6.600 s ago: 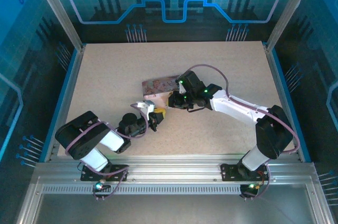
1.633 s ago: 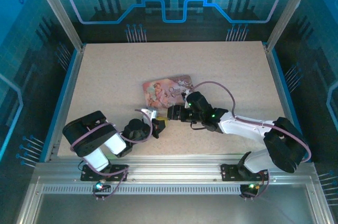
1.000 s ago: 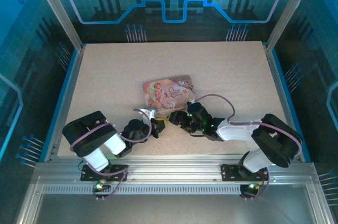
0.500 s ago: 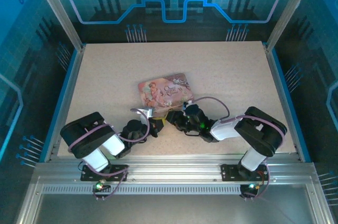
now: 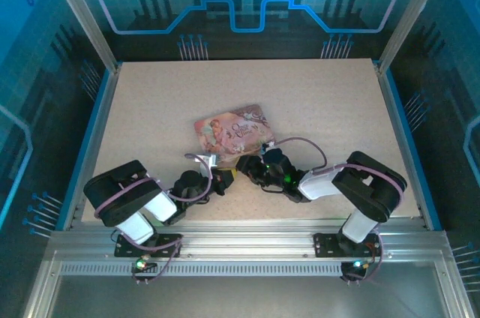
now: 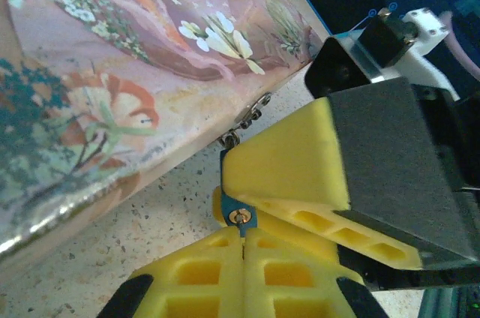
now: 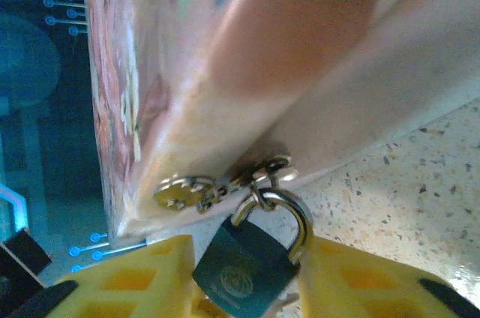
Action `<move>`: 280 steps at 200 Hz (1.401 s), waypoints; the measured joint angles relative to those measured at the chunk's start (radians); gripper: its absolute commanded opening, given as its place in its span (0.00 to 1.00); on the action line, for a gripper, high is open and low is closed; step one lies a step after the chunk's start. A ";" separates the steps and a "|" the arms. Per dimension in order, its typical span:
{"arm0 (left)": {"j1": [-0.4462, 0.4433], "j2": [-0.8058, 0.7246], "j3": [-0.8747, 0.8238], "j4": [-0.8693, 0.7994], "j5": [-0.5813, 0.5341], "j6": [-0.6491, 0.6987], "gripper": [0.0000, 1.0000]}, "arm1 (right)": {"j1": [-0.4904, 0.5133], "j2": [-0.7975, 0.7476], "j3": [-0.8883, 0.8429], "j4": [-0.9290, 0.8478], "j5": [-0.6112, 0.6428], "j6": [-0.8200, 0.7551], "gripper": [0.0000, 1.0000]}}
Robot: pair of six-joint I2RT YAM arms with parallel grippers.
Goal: Unlock a padlock with a key
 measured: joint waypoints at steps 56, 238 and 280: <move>-0.007 0.011 -0.008 0.002 -0.003 -0.002 0.00 | 0.003 -0.011 0.001 -0.014 0.017 -0.004 0.12; -0.200 -0.187 0.115 -0.517 -0.287 0.492 0.00 | 0.040 -0.096 0.200 -0.583 0.086 -0.222 0.00; -0.290 -0.207 0.183 -0.667 -0.408 0.679 0.00 | 0.043 -0.085 0.207 -0.612 0.086 -0.230 0.00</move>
